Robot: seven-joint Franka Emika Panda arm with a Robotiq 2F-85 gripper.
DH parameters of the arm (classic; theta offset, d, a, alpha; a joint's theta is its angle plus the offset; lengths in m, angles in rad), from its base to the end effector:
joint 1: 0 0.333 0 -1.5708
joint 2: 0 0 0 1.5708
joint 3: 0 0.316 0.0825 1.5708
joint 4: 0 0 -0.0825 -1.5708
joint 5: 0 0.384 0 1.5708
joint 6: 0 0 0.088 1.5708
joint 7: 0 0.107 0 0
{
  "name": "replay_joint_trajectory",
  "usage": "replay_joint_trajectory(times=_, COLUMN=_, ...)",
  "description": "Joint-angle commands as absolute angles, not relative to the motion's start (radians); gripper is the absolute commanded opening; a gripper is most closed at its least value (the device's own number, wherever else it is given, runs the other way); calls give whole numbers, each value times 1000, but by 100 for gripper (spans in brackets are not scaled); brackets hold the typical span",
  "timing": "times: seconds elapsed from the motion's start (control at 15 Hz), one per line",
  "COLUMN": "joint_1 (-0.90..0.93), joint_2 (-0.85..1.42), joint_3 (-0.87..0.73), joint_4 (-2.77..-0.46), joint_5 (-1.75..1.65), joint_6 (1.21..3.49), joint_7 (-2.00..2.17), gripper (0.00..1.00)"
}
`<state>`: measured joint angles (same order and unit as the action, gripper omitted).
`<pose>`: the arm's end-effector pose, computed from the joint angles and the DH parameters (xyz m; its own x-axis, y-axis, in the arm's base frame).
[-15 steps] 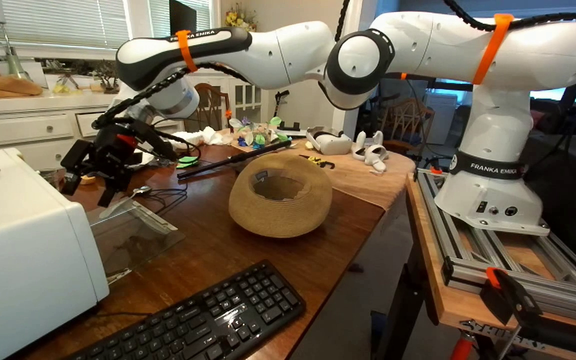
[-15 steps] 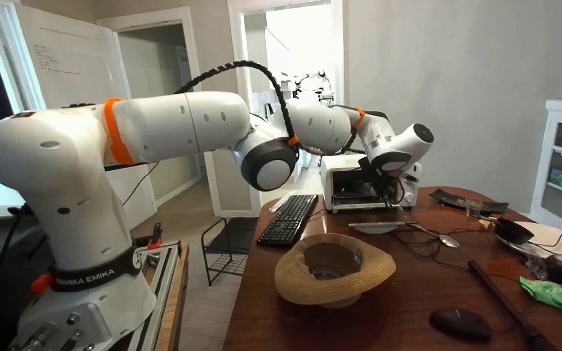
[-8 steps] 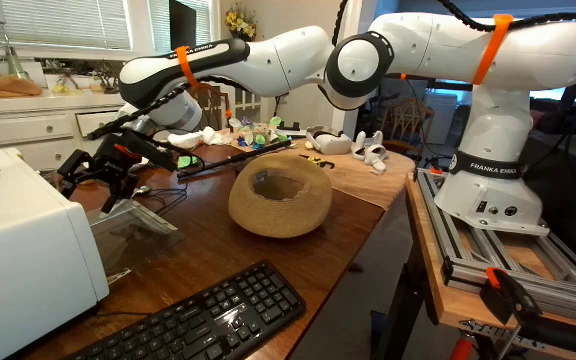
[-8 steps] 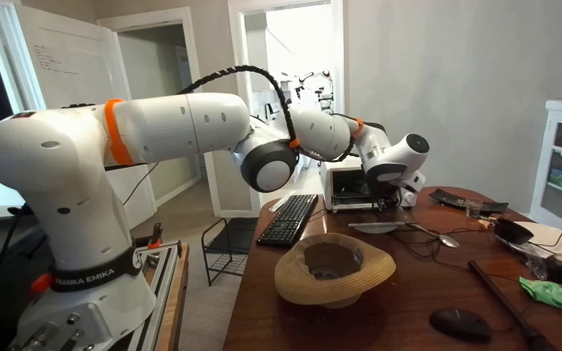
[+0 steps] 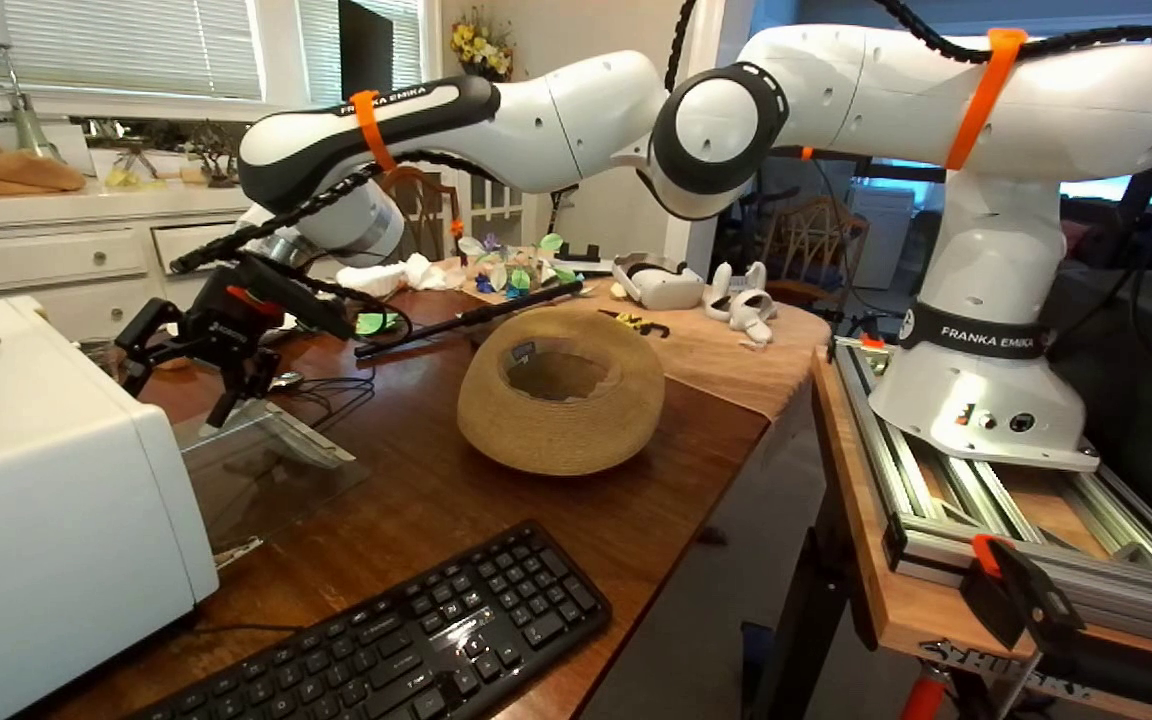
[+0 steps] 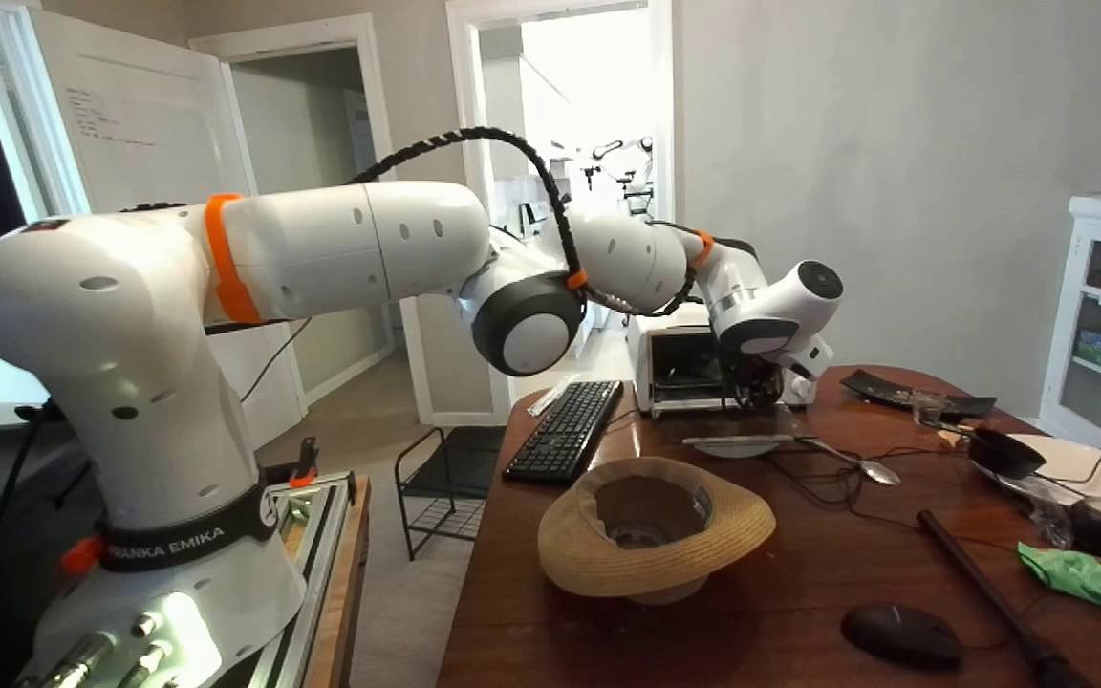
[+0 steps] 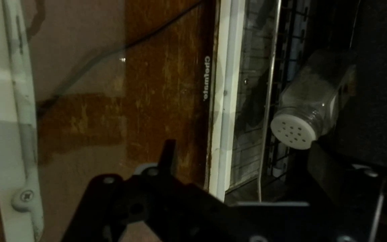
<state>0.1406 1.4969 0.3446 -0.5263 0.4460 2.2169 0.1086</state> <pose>0.7855 0.2258 0.1173 0.9775 -0.2095 -0.0249 -0.1716 -0.7210 -0.6713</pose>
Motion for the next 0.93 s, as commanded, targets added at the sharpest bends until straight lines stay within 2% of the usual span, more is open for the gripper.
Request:
replay_joint_trajectory(times=0.0, joint_1=145, joint_2=1497, joint_3=313, joint_4=-514, joint_5=440, joint_6=2131, joint_7=268, gripper=100)
replay_joint_trajectory(times=0.47, joint_1=121, joint_2=1487, joint_3=335, joint_4=-507, joint_5=484, joint_6=1838, joint_7=461, gripper=100)
replay_joint_trajectory(times=0.87, joint_1=108, joint_2=1485, joint_3=389, joint_4=-541, joint_5=635, joint_6=1859, joint_7=590, gripper=100)
